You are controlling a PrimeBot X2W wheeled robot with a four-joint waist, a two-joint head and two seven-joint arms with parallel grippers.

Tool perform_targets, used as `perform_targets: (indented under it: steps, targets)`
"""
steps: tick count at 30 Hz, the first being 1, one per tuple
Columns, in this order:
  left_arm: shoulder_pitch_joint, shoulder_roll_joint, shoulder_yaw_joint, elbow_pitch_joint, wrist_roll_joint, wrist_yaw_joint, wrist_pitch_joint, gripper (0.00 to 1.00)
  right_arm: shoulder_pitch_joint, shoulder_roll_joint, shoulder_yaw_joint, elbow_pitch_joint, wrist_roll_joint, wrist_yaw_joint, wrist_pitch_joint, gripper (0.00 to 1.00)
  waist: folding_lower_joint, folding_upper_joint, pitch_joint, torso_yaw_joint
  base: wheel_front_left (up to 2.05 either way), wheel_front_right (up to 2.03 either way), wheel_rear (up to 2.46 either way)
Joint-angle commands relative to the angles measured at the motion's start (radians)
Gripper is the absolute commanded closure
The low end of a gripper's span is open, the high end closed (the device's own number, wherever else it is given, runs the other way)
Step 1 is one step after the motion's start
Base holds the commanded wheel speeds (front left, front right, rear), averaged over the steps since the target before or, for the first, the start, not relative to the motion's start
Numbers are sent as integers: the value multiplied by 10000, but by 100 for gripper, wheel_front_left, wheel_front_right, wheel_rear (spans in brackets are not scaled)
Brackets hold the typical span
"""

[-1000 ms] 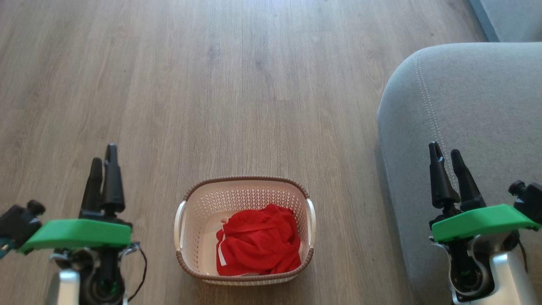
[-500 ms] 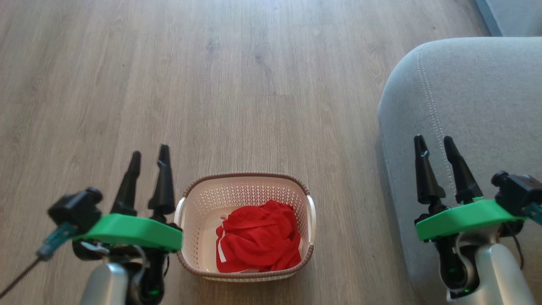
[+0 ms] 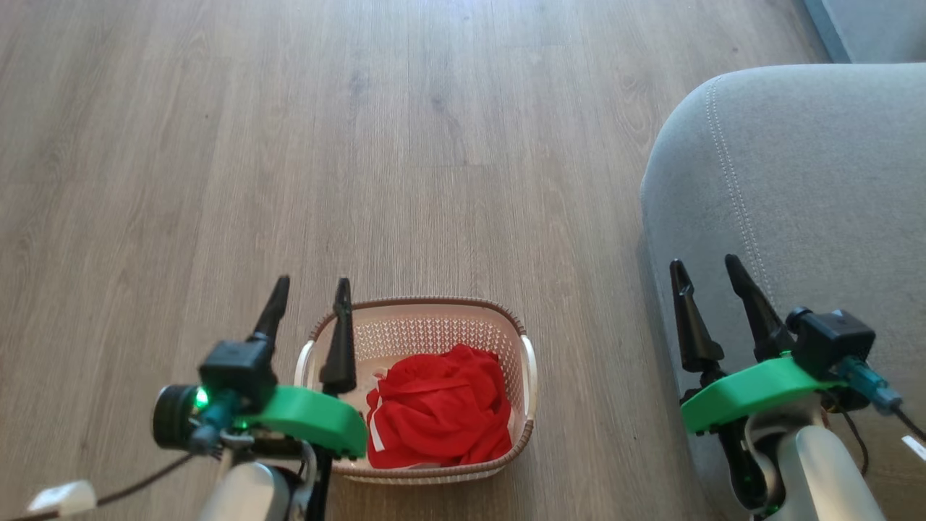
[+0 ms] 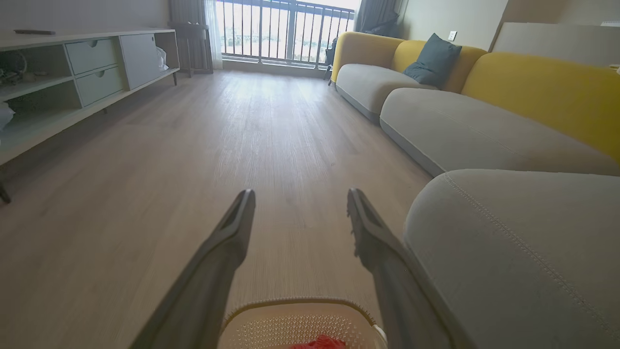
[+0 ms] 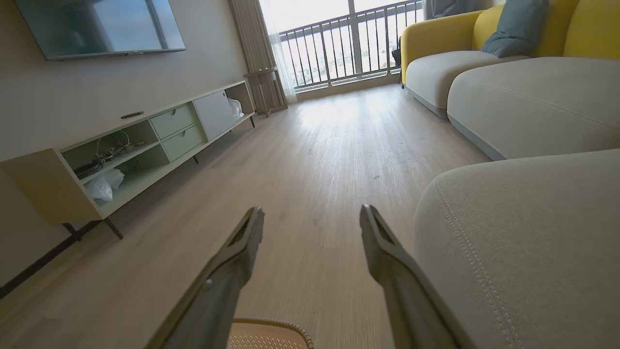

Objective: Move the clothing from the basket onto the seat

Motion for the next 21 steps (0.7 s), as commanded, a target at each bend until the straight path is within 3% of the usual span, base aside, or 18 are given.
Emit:
perform_targets:
  steps: [1,8,21]
  targets:
    - [-558,211,111,-313,286,167,-110,0,-489,-119,225,-336,-296,0,-166,0,0,0,-8,-1,0,0,0]
    - [-696,429,-548,-216,684,1218,-315,0,-566,-125,375,-365,-1240,0,-374,0,0,0,-89,34,0,0,0]
    - [-759,402,-753,-60,2052,1744,-696,0,-650,-126,451,-407,-2562,0,-761,0,-1,0,42,37,0,0,0]
